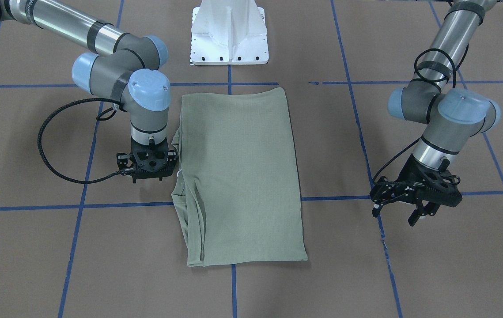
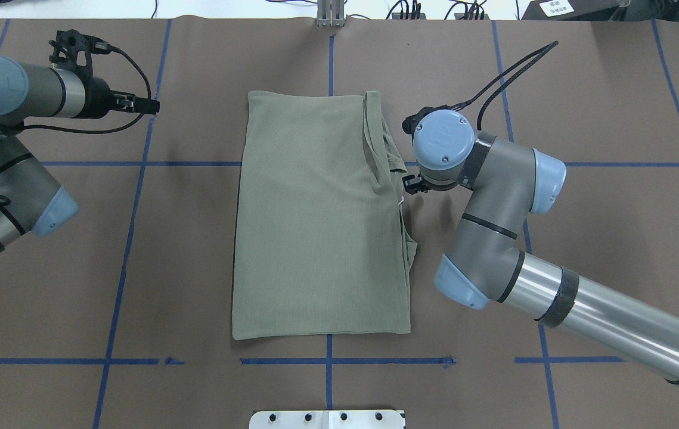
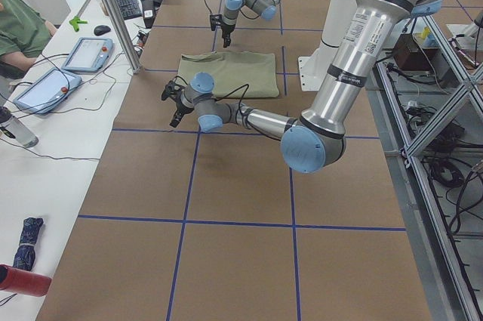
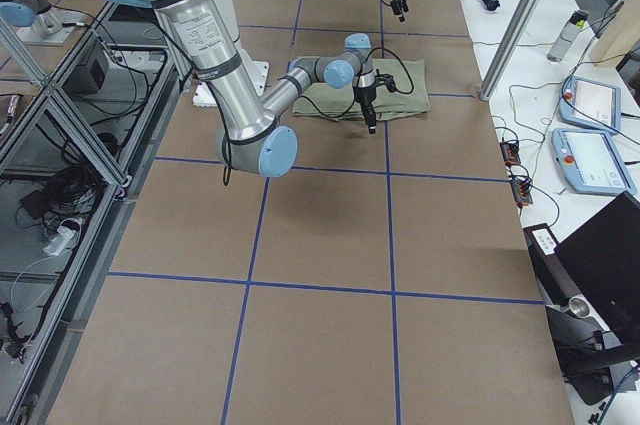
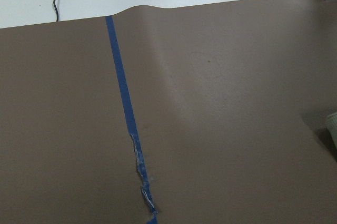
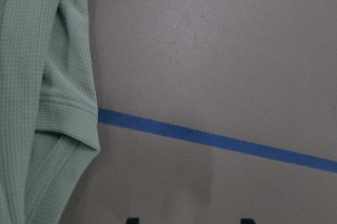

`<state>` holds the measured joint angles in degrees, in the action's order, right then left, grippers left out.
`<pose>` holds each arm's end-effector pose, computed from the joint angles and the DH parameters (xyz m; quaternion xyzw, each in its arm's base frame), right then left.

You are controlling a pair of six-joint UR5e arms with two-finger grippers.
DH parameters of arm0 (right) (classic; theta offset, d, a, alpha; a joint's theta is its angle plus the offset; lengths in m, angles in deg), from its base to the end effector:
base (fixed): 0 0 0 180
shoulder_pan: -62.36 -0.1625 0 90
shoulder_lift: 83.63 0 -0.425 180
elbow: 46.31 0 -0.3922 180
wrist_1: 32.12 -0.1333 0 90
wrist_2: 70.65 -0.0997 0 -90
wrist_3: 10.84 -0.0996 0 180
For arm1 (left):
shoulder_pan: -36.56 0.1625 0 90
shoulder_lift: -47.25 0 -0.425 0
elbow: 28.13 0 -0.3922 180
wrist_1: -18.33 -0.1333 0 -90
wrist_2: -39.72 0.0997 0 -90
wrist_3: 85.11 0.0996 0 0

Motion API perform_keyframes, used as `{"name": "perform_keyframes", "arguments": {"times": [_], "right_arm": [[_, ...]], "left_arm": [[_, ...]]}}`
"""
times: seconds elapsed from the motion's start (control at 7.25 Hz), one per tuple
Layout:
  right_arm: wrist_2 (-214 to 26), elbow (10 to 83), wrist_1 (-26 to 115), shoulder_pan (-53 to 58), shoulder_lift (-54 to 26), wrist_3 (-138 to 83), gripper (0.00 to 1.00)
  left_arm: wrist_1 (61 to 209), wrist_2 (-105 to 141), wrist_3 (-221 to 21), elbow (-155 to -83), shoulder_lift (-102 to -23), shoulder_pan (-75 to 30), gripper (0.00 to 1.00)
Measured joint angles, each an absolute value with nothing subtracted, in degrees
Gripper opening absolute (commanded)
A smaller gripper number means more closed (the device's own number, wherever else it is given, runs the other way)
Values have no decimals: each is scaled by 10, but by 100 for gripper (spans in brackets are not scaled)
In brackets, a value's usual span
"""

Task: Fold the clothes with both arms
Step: 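Grasp the folded edge farthest from the robot with the right gripper and straighten the shirt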

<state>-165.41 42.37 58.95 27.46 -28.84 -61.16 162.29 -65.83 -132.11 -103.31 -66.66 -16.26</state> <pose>-0.5093 -0.5077 0.3204 0.1393 -0.2487 -0.0517 0.9571 0.3322 -0.6144 0.4437 0.3072 0.4328 -0.0018 0.8475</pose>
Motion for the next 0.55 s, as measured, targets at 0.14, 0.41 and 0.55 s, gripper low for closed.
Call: {"name": "perform_keyframes", "arguments": {"times": [0.14, 0.41, 0.55], "right_arm": [[-1655, 422, 589, 272, -308, -626, 86], [-1656, 371, 589, 270, -388, -671, 88], [-1656, 330, 585, 269, -424, -685, 87]], "left_arm": [[1623, -658, -1321, -1034, -667, -163, 100], [1623, -658, -1321, -1035, -667, -163, 100], [1623, -658, -1321, -1035, -667, -163, 100]]}}
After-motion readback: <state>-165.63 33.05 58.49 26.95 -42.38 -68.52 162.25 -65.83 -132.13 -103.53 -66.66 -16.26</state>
